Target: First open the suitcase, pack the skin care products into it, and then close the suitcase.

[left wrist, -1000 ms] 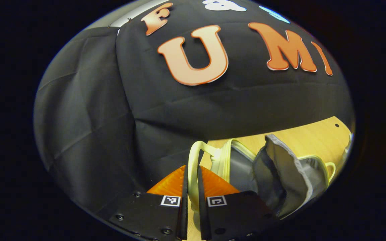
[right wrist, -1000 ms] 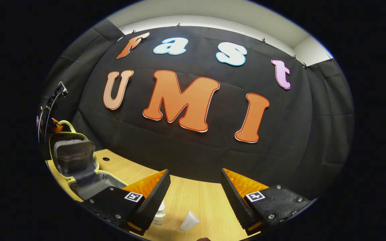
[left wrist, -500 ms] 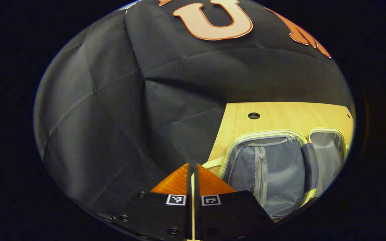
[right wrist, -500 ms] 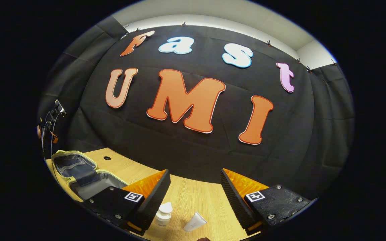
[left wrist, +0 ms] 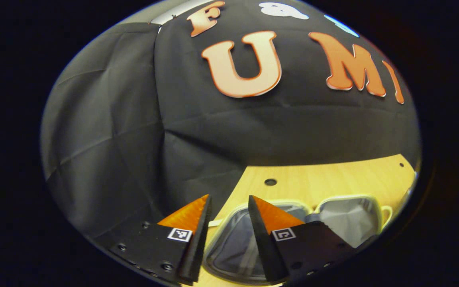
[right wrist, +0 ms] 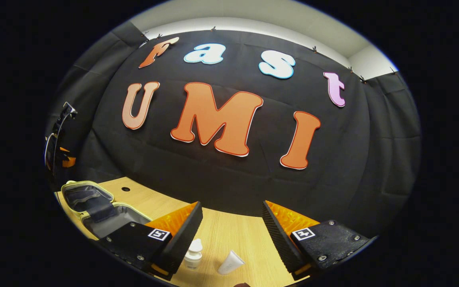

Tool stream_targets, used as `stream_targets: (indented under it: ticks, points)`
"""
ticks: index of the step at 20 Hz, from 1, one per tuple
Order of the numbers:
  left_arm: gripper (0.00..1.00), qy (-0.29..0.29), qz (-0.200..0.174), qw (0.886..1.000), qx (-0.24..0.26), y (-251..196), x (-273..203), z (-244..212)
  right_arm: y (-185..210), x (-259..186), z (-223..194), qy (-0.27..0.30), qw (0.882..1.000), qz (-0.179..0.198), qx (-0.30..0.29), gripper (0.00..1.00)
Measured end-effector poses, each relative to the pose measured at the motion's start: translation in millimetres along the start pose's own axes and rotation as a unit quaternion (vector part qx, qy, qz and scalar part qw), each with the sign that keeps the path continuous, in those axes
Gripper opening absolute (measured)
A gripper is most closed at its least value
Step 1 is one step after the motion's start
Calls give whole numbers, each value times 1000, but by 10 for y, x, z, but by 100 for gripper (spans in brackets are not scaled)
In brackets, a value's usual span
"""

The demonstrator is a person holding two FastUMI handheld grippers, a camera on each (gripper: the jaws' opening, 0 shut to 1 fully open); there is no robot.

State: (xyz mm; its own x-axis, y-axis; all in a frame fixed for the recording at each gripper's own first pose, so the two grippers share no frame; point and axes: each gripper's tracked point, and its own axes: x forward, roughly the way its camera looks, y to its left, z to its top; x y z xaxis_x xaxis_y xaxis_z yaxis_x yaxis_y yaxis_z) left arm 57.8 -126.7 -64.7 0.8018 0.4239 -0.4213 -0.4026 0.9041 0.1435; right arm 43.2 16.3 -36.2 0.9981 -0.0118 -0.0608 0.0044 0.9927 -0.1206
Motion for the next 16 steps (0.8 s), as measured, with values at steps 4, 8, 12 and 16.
stream_targets:
  ticks: [4, 8, 12, 16]
  points:
    - [88, -70, -15, 997, 14, -452, -368, 636, -147, 13, -21, -3, 1000, -3, 14, 96]
    - [100, -113, -40, 993, 19, -887, -652, 956, -270, -1, -48, -9, 1000, -3, 17, 96]
    - [100, -141, -54, 988, 6, -1341, -946, 1127, -369, -41, -132, -7, 1000, 2, 27, 96]
    - [99, -153, -81, 985, 1, -1832, -1153, 1179, -474, -66, -270, 4, 999, 1, 36, 96]
